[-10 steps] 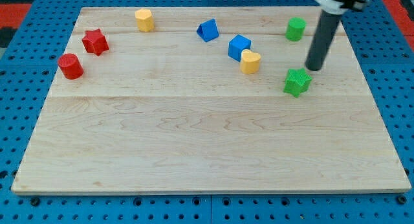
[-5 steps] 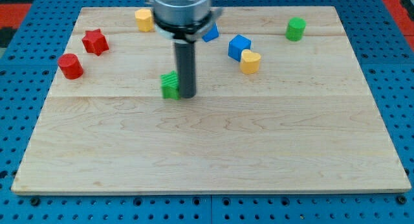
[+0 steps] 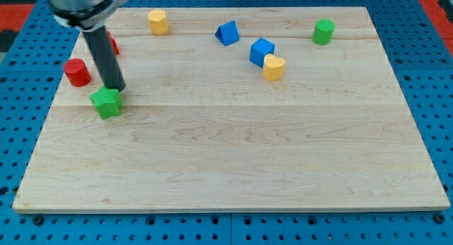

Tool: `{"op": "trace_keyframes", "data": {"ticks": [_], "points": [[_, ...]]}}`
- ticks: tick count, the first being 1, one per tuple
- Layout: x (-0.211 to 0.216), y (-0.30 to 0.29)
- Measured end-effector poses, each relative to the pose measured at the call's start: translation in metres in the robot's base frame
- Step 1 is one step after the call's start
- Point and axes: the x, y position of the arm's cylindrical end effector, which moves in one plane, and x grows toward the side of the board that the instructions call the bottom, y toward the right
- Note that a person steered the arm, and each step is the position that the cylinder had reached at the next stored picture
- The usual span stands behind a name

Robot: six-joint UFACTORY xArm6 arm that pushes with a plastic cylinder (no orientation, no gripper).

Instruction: Place the green star diagonal to the bottom of the red circle

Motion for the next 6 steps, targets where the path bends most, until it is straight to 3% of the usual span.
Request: {"op": "trace_keyframes", "data": {"ticks": [3,6], "points": [[-0.001,0.063],[0.023,0.009]]}}
